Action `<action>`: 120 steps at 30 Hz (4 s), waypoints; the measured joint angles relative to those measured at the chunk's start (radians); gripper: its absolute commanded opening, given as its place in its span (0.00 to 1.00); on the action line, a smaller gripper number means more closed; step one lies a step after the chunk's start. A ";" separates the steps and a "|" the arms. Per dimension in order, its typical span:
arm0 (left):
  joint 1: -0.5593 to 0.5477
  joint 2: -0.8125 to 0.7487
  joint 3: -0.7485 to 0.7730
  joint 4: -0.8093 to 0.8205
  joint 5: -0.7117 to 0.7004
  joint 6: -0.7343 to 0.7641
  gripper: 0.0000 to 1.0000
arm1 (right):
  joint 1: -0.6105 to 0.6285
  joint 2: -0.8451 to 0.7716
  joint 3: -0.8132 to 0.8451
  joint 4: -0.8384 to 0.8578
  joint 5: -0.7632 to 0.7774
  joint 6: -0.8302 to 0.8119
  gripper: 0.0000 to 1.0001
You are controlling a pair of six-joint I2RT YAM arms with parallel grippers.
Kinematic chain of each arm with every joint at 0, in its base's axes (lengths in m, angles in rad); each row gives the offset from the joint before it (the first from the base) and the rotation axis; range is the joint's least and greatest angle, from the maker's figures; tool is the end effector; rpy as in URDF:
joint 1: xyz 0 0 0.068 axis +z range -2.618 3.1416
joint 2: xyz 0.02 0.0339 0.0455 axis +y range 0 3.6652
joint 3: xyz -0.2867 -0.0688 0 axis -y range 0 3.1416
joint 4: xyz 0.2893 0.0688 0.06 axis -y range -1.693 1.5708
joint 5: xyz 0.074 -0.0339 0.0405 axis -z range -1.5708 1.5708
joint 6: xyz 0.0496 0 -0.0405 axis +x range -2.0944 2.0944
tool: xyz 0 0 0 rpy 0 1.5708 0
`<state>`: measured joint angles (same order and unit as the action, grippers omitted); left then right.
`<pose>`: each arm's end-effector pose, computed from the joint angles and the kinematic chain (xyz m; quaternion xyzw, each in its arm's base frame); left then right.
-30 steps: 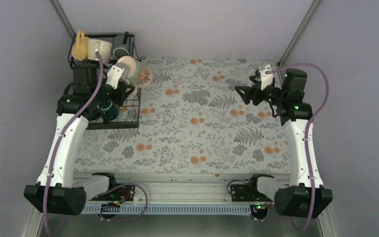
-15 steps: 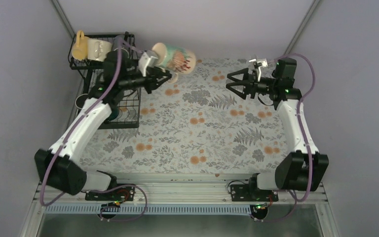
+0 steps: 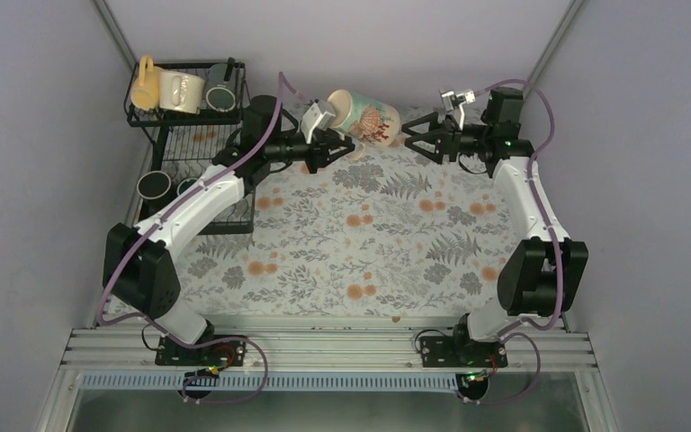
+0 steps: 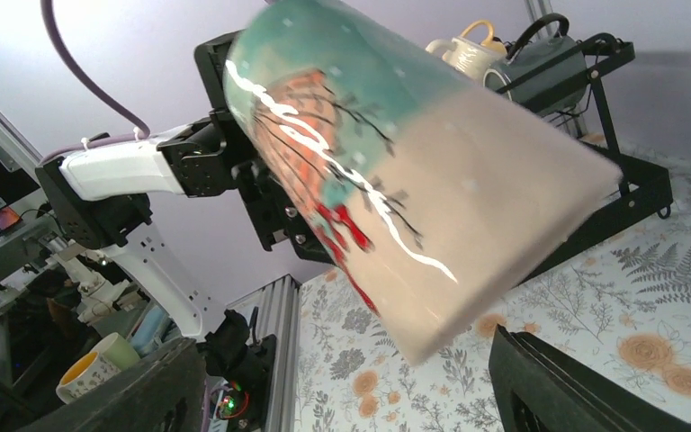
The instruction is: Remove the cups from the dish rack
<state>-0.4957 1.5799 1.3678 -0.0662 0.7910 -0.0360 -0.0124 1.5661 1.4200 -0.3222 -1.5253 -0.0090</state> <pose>0.3551 -0.2321 0.3680 0.3938 0.6645 -0.4428 0.4554 0.3822 0.0448 0.3830 -0.3608 0.6165 0.5844 0.3850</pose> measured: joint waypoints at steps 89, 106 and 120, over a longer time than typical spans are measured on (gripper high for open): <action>0.500 -0.480 -0.060 -0.809 -0.512 1.202 1.00 | -0.135 0.783 0.968 -0.957 1.569 -0.596 0.03; 0.784 -0.389 -0.068 -0.881 -0.315 1.394 1.00 | -0.156 0.808 0.921 -0.957 1.568 -0.652 0.39; 0.846 -0.389 -0.063 -0.884 -0.266 1.386 1.00 | -0.148 0.688 0.799 -0.835 1.582 -0.650 0.97</action>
<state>0.3504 1.1912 1.3052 -0.9504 0.5255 1.3499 -0.1608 2.2543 2.2189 -1.1568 0.0570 -0.6590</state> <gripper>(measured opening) 0.998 0.895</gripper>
